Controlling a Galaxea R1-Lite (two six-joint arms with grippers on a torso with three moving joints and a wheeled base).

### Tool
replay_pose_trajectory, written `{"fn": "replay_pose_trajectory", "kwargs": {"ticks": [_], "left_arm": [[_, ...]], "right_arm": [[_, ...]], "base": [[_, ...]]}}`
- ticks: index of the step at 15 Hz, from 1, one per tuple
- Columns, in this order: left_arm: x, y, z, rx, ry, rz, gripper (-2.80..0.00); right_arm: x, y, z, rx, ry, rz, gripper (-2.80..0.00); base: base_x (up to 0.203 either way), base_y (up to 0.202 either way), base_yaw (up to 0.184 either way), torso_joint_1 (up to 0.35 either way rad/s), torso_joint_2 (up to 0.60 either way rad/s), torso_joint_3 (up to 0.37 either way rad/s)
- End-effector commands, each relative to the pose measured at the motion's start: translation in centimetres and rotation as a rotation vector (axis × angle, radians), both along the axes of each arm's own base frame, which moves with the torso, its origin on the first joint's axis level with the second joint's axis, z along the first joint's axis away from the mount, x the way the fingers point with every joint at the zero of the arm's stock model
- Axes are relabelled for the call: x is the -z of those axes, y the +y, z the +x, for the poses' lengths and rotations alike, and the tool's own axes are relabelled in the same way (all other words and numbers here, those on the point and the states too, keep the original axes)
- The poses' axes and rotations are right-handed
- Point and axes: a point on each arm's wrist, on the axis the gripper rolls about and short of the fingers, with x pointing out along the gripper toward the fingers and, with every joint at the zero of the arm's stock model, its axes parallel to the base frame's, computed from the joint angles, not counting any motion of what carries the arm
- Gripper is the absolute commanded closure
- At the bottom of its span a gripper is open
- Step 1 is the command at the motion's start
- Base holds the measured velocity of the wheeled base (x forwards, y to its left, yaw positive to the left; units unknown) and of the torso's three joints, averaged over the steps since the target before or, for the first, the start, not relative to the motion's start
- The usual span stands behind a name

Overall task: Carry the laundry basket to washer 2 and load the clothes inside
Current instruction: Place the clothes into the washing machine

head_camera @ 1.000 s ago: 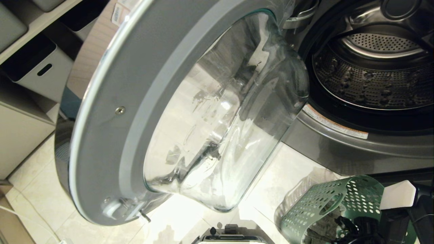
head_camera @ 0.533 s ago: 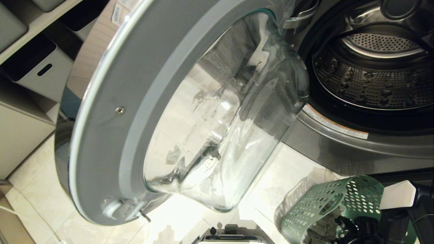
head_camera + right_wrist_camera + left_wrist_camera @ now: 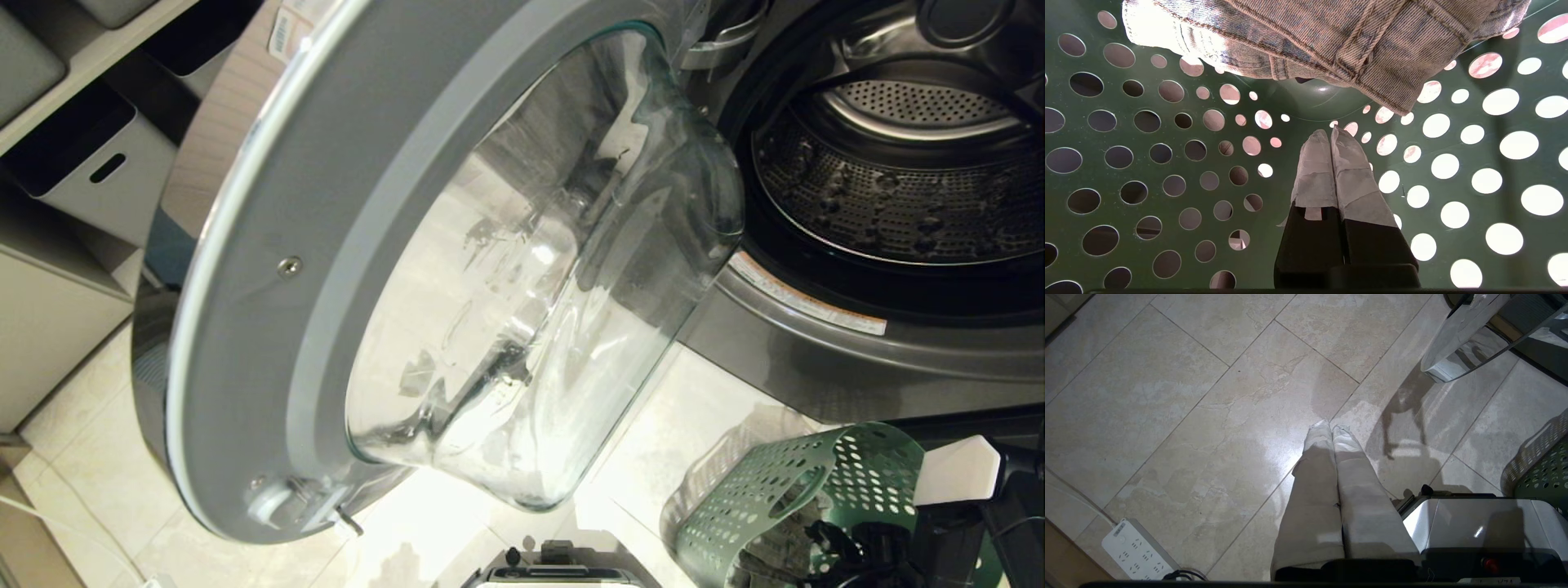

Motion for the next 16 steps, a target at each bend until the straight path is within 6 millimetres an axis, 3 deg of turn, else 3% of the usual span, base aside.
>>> {"fn": "replay_pose_trajectory", "kwargs": {"ticks": [1, 16], "left_arm": [[0.0, 0.0, 0.01, 0.001, 0.001, 0.0, 0.0], [0.0, 0.0, 0.01, 0.001, 0.001, 0.0, 0.0]], "right_arm": [[-0.01, -0.02, 0.07, -0.003, -0.007, -0.001, 0.0], [0.04, 0.0, 0.0, -0.003, -0.004, 0.0, 0.0]], "base": [[0.0, 0.0, 0.0, 0.0, 0.0, 0.0], [0.0, 0.0, 0.0, 0.0, 0.0, 0.0]]}}
